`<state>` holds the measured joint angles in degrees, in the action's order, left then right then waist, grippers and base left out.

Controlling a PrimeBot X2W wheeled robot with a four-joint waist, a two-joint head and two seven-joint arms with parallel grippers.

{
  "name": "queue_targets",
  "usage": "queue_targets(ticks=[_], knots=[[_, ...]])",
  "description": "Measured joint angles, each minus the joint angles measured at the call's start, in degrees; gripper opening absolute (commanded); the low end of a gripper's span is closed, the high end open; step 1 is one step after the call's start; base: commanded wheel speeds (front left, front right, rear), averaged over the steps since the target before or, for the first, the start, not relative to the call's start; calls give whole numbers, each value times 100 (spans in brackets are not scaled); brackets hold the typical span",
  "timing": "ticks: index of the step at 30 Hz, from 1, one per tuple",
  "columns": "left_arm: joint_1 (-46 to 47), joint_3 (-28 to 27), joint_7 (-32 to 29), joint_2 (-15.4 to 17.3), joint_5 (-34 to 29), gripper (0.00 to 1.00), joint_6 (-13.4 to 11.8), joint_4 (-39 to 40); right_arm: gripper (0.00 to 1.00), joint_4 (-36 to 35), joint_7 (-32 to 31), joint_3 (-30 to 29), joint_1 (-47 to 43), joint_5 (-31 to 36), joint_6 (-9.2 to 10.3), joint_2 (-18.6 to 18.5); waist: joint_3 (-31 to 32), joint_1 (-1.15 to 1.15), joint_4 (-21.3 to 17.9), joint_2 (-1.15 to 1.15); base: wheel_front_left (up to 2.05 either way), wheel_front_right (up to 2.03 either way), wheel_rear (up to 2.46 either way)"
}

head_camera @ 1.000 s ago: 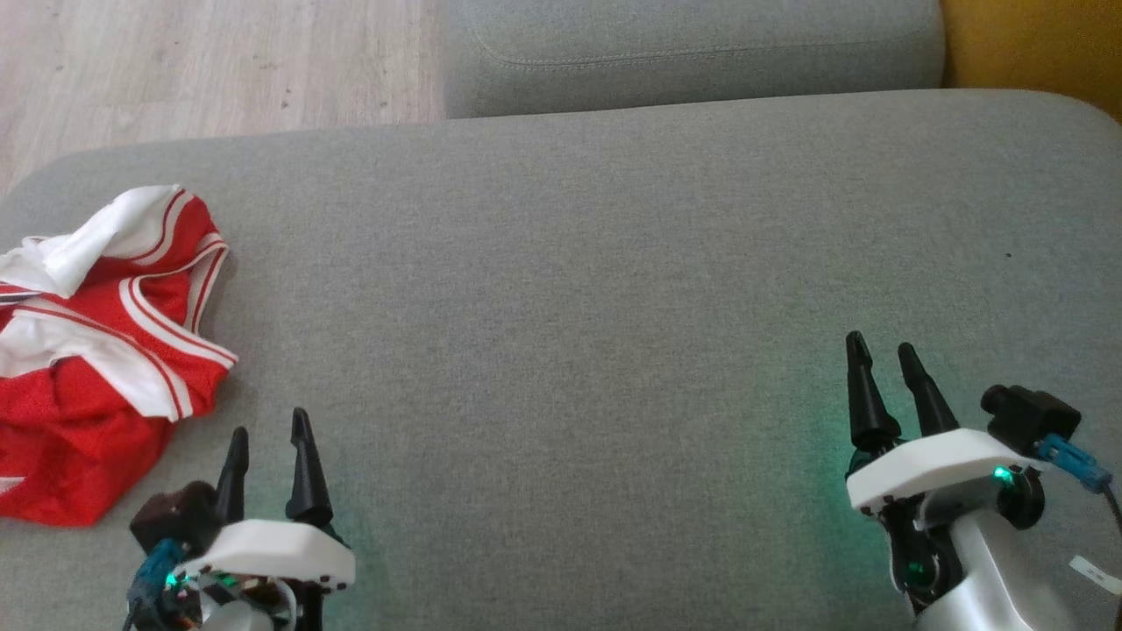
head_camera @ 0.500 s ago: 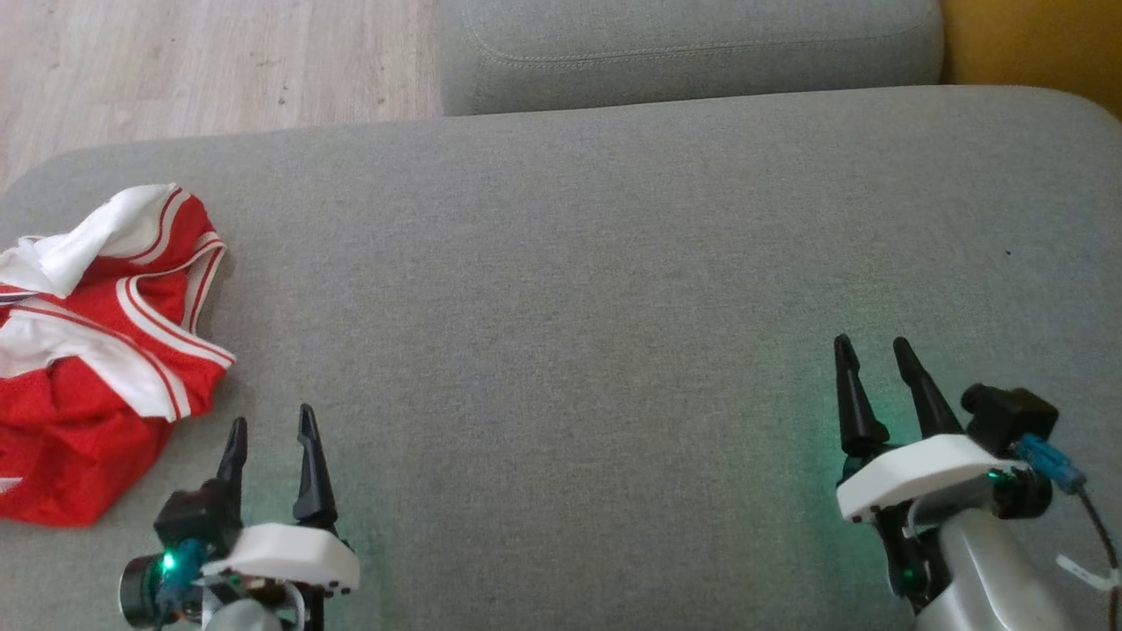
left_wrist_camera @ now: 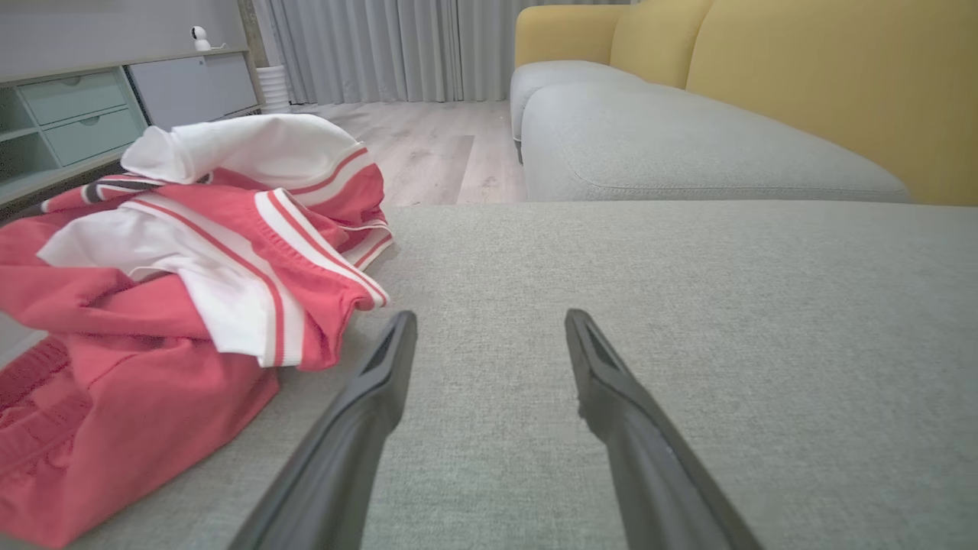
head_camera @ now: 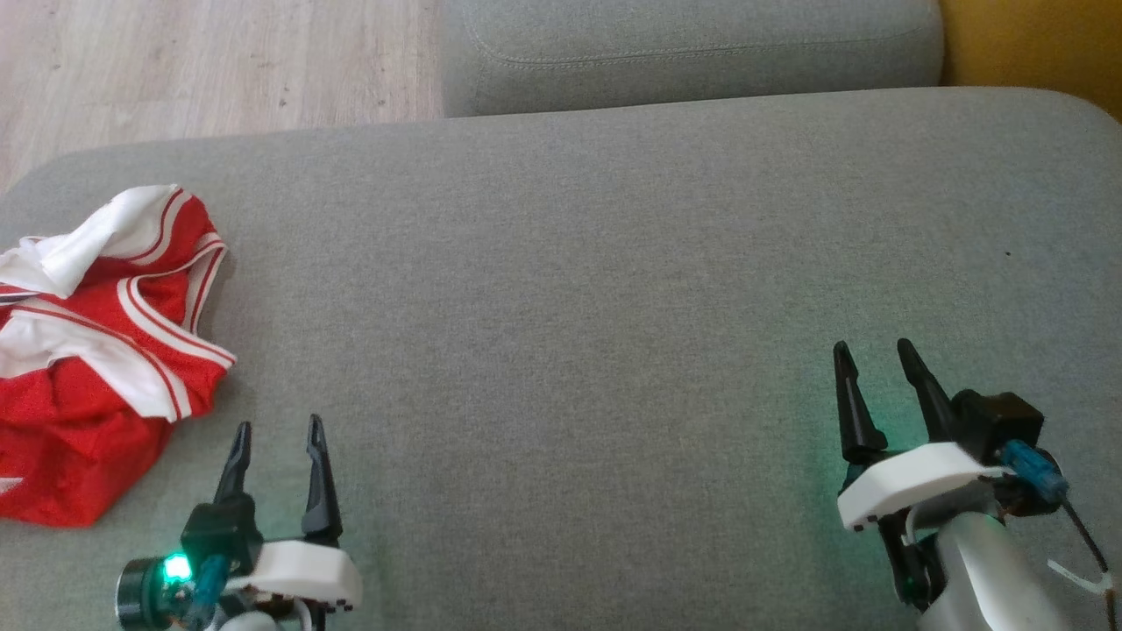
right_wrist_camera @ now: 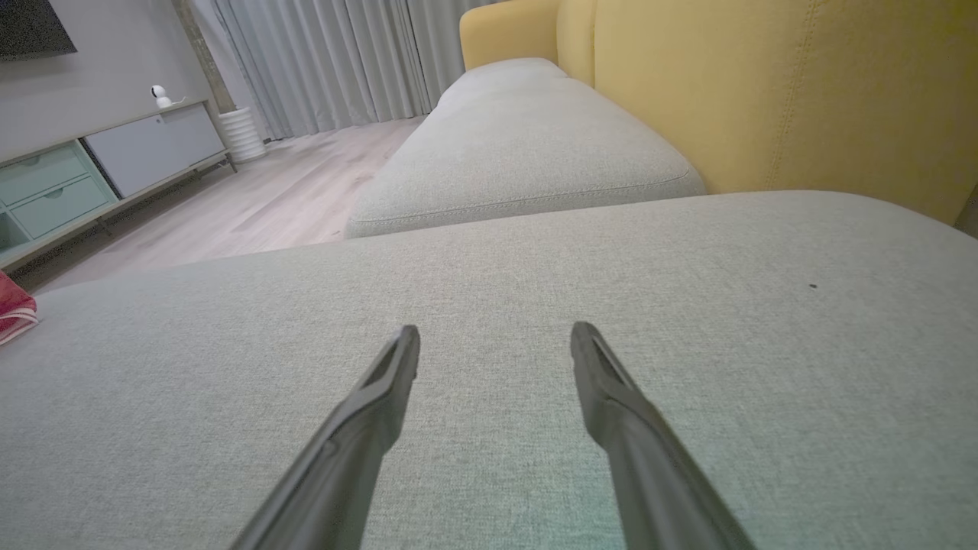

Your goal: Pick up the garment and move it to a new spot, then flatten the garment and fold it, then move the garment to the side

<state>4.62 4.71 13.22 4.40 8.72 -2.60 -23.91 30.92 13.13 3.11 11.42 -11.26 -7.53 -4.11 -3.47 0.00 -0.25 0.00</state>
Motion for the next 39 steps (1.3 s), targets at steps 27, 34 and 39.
queue_targets(ticks=[27,34,39], knots=[[-32,-149,115,-153,-565,100,-34,-34,100,30,108,215,0,452,0,59,-209,0,934,0,0,0,0],[-94,-316,115,-165,-508,100,-38,-97,100,38,108,690,29,304,0,45,-337,0,1770,0,0,0,0],[-253,-463,115,-167,-508,100,19,-102,100,46,108,856,204,208,0,-11,-438,0,2237,0,0,0,0]])
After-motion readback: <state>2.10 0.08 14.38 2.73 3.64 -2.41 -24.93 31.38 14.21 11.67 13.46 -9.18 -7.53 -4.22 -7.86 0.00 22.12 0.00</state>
